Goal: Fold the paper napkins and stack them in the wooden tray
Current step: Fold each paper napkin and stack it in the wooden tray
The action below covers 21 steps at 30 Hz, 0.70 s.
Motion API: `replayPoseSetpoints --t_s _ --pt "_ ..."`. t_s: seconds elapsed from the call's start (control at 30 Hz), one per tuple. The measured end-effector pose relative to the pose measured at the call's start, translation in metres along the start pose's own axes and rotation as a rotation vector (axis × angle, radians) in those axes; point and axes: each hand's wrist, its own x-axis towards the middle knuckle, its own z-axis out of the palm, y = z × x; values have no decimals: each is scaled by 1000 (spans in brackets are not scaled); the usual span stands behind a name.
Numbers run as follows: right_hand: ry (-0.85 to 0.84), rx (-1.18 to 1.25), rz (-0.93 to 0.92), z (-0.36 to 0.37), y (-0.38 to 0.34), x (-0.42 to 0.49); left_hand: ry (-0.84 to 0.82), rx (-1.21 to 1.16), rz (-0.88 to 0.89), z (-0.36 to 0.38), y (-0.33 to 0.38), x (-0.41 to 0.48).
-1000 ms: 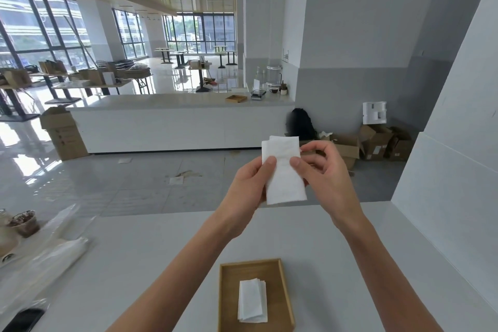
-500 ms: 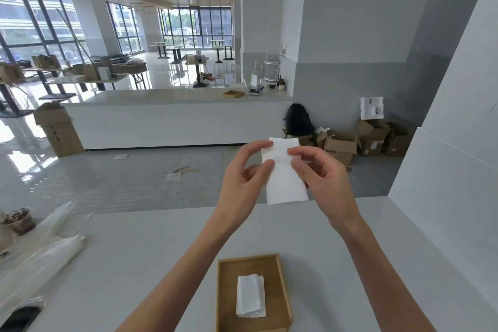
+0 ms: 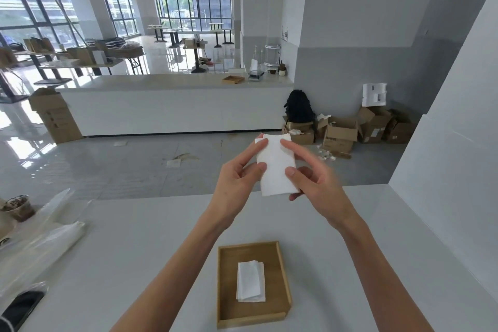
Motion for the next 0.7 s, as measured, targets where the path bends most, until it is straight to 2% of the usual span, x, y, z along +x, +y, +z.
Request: replayPoseSetpoints --t_s 0.2,0.47,0.57,0.7 --pt "60 48 209 20 70 -19 -1 63 -222 -13 -64 -22" --pt "-113 -53 603 73 200 -74 32 194 -613 -39 -203 -85" --pt "-174 -128 692 91 251 -92 28 226 -746 -44 -258 -107" --pt "-221 -272 701 104 300 -102 5 259 -789 -41 -316 -121"
